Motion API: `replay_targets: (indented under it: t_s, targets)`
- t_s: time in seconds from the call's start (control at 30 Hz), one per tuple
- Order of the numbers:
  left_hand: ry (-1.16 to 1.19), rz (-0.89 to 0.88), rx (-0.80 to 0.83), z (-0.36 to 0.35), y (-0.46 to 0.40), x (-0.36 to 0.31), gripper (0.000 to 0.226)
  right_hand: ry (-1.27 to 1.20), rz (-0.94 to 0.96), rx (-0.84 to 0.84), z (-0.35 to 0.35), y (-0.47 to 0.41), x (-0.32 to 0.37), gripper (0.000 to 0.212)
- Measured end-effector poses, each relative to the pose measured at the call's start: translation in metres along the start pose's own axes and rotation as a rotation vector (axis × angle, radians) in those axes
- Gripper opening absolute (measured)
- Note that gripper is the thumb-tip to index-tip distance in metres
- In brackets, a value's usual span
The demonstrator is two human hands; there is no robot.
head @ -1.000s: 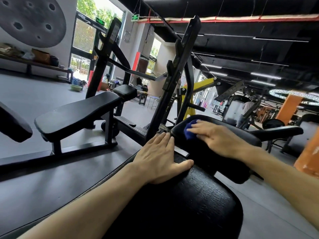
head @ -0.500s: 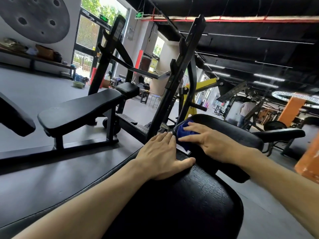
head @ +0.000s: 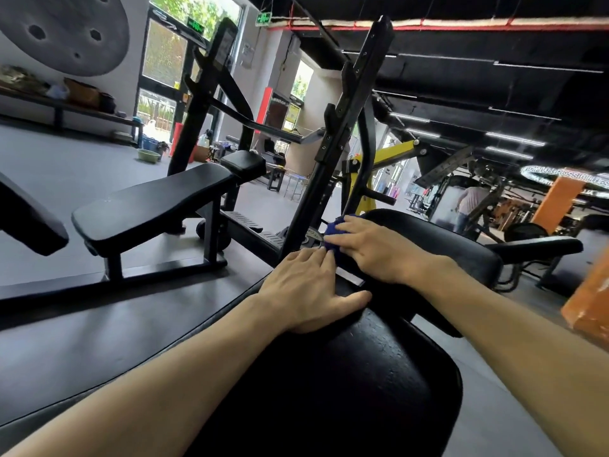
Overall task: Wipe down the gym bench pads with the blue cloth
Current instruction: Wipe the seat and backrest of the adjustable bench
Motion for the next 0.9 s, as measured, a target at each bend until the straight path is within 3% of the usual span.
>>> replay_targets:
  t_s: [0.1, 0.37, 0.47, 0.7, 0.9]
  targets:
    - [0.014, 0.007, 0.018, 0.001, 0.002, -0.002, 0.114, -0.042, 0.012, -0.078, 0.013, 0.012, 0.004, 0.036]
    - [0.006, 0.001, 0.047, 0.007, 0.005, -0.006, 0.104, -0.144, -0.081, -0.215, 0.065, 0.155, -0.024, 0.041]
    - [0.005, -0.003, 0.075, 0.01, 0.007, -0.009, 0.099, -0.099, -0.042, -0.263, 0.062, 0.142, -0.02, 0.034]
    - [0.017, 0.024, 0.12, 0.011, 0.009, -0.009, 0.097, 0.004, -0.036, -0.106, 0.011, 0.026, 0.0, 0.04]
    - [0.065, -0.022, 0.079, 0.019, 0.01, -0.017, 0.082, -0.025, -0.028, -0.187, 0.052, 0.145, -0.018, 0.041]
Point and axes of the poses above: each hand's wrist, its own y-axis away from the middle knuckle, its own z-axis out of the back of the hand, x = y × z, the point moved 9 cm from there along -y, towards the middle knuckle, and after that the axes turned 9 degrees about -x, right-handed, at the moved point
